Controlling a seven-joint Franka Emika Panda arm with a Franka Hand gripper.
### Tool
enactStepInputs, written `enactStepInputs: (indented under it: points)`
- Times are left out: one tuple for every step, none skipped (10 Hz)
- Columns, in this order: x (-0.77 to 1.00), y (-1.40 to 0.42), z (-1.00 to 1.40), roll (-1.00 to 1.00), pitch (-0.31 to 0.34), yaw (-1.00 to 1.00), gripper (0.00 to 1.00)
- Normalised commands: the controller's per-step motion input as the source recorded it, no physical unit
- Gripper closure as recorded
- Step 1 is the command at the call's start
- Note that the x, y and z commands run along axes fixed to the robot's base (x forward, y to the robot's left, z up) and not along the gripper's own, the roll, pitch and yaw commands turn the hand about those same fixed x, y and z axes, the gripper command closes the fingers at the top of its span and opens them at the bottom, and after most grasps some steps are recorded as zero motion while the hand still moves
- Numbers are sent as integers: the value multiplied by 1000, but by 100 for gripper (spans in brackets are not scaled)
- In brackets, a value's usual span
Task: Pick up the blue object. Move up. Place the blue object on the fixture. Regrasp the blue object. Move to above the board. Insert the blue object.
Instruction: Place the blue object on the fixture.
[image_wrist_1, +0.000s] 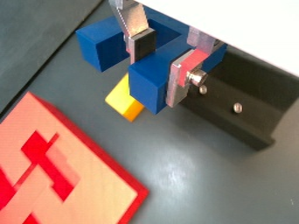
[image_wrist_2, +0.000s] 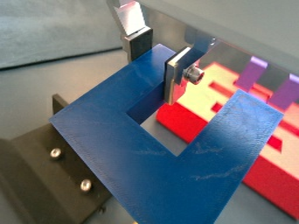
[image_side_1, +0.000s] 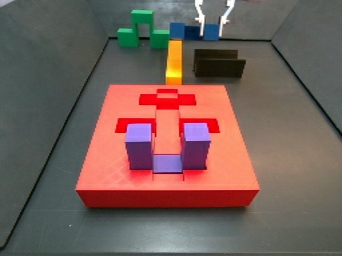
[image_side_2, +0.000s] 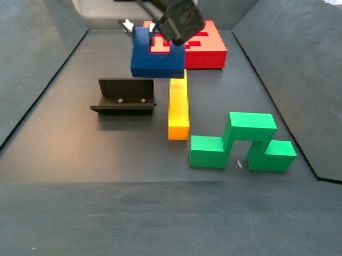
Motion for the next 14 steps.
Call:
enactStepInputs:
  points:
    - [754, -40, 0, -669, 0, 0, 100]
    - [969, -203, -89, -151, 0, -66, 100]
    - [909, -200, -197, -46, 0, -80, 100]
    - [1000, -117, -146, -69, 0, -94, 100]
    - [1000, -31, -111, -126, 0, -40, 100]
    - [1000, 0, -57, -186, 0, -51, 100]
    - [1000, 0, 0, -346, 20, -106, 100]
    - [903, 111, -94, -457, 0, -43, 100]
    - [751, 206, -223, -437, 0, 0, 100]
    - [614, 397, -283, -469, 0, 0, 100]
    - [400, 554, -226, -277, 0, 0, 100]
    - [289, 554, -114, -217, 49, 0, 100]
    - [77, 354, -69, -234, 0, -11, 100]
    - [23, 114, -120, -94, 0, 0, 100]
